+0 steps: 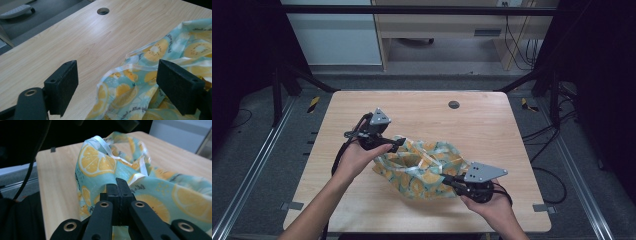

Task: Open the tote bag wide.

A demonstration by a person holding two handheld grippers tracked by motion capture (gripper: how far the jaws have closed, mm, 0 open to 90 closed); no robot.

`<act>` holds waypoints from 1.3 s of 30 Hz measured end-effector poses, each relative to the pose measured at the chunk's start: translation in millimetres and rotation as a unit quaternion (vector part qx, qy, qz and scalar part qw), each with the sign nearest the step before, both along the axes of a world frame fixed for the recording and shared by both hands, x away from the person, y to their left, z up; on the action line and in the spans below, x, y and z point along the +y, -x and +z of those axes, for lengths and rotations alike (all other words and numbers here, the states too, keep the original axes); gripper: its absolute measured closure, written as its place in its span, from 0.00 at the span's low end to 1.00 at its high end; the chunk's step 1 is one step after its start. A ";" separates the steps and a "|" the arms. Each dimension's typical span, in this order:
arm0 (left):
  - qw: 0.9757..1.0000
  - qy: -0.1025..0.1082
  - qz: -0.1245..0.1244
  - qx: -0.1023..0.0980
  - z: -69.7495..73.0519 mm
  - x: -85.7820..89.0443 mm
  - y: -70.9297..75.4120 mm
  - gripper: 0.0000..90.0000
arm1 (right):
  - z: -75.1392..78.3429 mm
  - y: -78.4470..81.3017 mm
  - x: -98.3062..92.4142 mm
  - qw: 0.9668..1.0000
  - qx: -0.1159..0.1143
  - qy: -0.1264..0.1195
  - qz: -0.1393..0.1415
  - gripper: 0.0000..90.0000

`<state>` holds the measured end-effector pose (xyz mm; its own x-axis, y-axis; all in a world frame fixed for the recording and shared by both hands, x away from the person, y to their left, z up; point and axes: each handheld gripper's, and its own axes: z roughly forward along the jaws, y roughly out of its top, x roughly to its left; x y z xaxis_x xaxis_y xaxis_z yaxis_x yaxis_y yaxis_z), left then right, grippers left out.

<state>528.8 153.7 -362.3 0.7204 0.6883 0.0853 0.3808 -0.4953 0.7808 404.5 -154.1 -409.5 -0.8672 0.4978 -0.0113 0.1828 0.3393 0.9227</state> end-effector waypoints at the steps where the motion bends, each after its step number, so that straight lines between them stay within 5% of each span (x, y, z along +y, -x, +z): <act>1: 1.000 0.000 0.000 0.001 -1.3 -0.2 -1.6 0.20 | -2.8 2.2 1.1 1.000 0.002 0.004 0.003 1.00; 16: 1.000 0.000 0.012 0.016 -4.3 -0.3 -20.2 0.37 | -23.6 15.7 -3.5 0.999 0.025 0.042 0.022 1.00; 24: 0.999 0.002 0.042 0.026 -4.6 14.9 -38.4 0.44 | -31.8 17.9 -9.6 0.998 0.035 0.048 0.021 1.00; 26: 0.998 0.004 0.022 0.058 -14.1 18.8 -39.5 0.45 | -32.7 17.7 -11.2 0.998 0.036 0.046 0.019 1.00; 28: 0.998 0.005 0.015 0.063 -17.3 18.6 -37.8 0.45 | -32.9 17.0 -12.4 0.998 0.035 0.045 0.016 1.00; 31: 0.994 0.032 -0.028 0.096 -24.3 17.4 -27.0 0.43 | -34.4 15.5 -14.7 0.998 0.036 0.041 0.009 1.00; 36: 0.992 0.025 -0.066 0.107 -28.1 16.1 -12.2 0.38 | -36.1 14.6 -18.1 0.999 0.036 0.039 0.001 1.00; 39: 0.989 0.042 -0.086 0.116 -31.0 15.9 -3.1 0.33 | -37.2 13.1 -20.6 0.999 0.036 0.033 -0.007 1.00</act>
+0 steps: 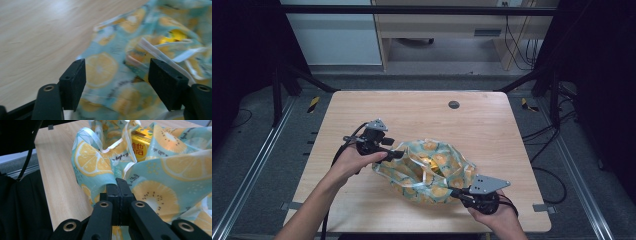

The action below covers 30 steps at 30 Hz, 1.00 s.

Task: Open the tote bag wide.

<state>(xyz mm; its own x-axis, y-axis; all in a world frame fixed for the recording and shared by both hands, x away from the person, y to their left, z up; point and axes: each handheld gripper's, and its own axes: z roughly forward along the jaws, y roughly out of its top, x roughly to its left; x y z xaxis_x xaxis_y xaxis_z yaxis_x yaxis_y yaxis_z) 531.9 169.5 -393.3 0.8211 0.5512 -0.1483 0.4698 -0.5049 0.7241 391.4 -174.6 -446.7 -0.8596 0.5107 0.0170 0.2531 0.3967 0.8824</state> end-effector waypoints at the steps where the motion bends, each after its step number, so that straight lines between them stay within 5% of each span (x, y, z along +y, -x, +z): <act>1: 1.000 0.004 -0.012 0.006 -0.8 -0.6 2.5 0.33 | 0.0 0.0 0.0 1.000 0.000 0.000 0.000 1.00; 6: 0.999 -0.027 -0.023 0.001 -9.9 -5.9 9.8 0.33 | -0.7 -1.8 -1.4 1.000 0.000 -0.002 -0.008 1.00; 7: 0.999 -0.049 -0.024 -0.003 -14.3 -6.1 10.3 0.33 | -1.1 -2.1 -2.2 1.000 0.000 -0.002 -0.011 1.00; 16: 0.998 -0.055 -0.029 -0.010 -23.6 -4.4 19.0 0.33 | -3.1 -0.2 -8.4 1.000 -0.001 0.000 -0.022 1.00; 20: 0.997 -0.066 -0.009 -0.025 -30.0 -4.1 17.9 0.34 | -6.1 -0.3 -8.8 1.000 0.003 0.000 -0.023 1.00; 27: 0.997 -0.075 -0.009 -0.027 -32.5 -11.1 12.8 0.59 | -8.0 -1.1 -6.8 1.000 0.005 0.004 -0.020 1.00; 30: 0.995 -0.089 -0.014 -0.031 -31.4 -13.9 10.5 0.84 | -7.6 -1.8 -6.9 1.000 0.004 0.007 -0.023 1.00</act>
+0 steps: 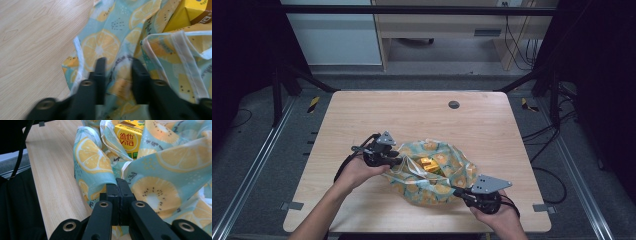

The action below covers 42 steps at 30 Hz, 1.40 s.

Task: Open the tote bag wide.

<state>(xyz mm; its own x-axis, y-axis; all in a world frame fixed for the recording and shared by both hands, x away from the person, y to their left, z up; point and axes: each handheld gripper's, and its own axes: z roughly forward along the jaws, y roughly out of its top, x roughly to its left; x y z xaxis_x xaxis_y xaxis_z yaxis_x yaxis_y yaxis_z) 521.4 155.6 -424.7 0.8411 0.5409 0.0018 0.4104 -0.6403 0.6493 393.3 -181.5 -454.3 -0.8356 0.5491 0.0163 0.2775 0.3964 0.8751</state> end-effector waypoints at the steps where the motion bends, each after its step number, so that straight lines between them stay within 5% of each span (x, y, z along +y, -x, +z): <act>1: 1.000 -0.002 0.005 -0.001 1.2 0.3 -1.3 0.91 | 1.1 0.2 -1.7 1.000 -0.001 0.002 0.001 1.00; 5: 0.999 0.007 0.036 -0.017 8.3 6.8 -4.7 0.98 | 1.0 1.1 -3.8 1.000 0.000 0.015 0.001 1.00; 8: 0.996 0.021 0.078 -0.042 15.3 18.2 -9.8 0.98 | 0.6 3.4 -9.0 0.999 0.003 0.043 -0.001 1.00; 14: 0.991 0.048 0.107 -0.067 18.6 18.0 -14.0 0.98 | -1.3 -1.7 -23.8 0.997 0.004 0.076 -0.024 1.00; 18: 0.990 0.044 0.114 -0.074 18.7 18.5 -16.9 0.98 | -2.7 -4.7 -35.4 0.995 0.008 0.088 -0.038 1.00; 25: 0.992 0.032 0.109 -0.057 9.5 16.1 -18.9 0.99 | -12.2 -5.2 -47.6 0.993 0.028 0.104 -0.052 1.00; 30: 0.993 0.022 0.112 -0.037 -9.8 10.2 -24.0 0.99 | -24.0 -12.1 -49.8 0.989 0.046 0.127 -0.061 1.00; 42: 0.993 0.005 0.119 -0.010 -38.8 5.4 -30.5 0.99 | -34.3 -20.2 -50.6 0.985 0.081 0.133 -0.071 1.00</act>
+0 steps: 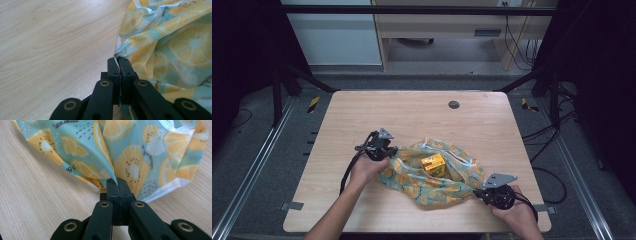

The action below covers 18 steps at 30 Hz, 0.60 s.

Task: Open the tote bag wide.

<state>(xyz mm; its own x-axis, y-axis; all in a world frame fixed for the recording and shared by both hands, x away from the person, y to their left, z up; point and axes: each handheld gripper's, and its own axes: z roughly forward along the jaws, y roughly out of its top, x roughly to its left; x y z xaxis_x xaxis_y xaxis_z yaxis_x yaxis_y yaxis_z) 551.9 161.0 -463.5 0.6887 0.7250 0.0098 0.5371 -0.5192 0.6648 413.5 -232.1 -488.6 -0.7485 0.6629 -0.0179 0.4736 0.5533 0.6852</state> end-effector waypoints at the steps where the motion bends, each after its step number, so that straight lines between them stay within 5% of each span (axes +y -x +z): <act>1: 1.000 -0.003 -0.001 -0.001 -1.6 0.4 0.3 0.99 | 0.0 0.0 0.0 1.000 0.000 0.000 0.000 1.00; 18: 1.000 0.007 0.004 0.001 -11.7 10.4 7.3 0.99 | -3.4 3.9 0.5 1.000 0.012 0.006 -0.002 1.00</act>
<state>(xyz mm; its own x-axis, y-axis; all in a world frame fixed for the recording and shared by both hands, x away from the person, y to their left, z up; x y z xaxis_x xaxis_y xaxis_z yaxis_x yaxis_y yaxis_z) 544.6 171.5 -475.3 0.6834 0.7301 -0.0009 0.5420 -0.5065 0.6706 409.5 -231.6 -491.9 -0.7461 0.6658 -0.0080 0.4918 0.5592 0.6674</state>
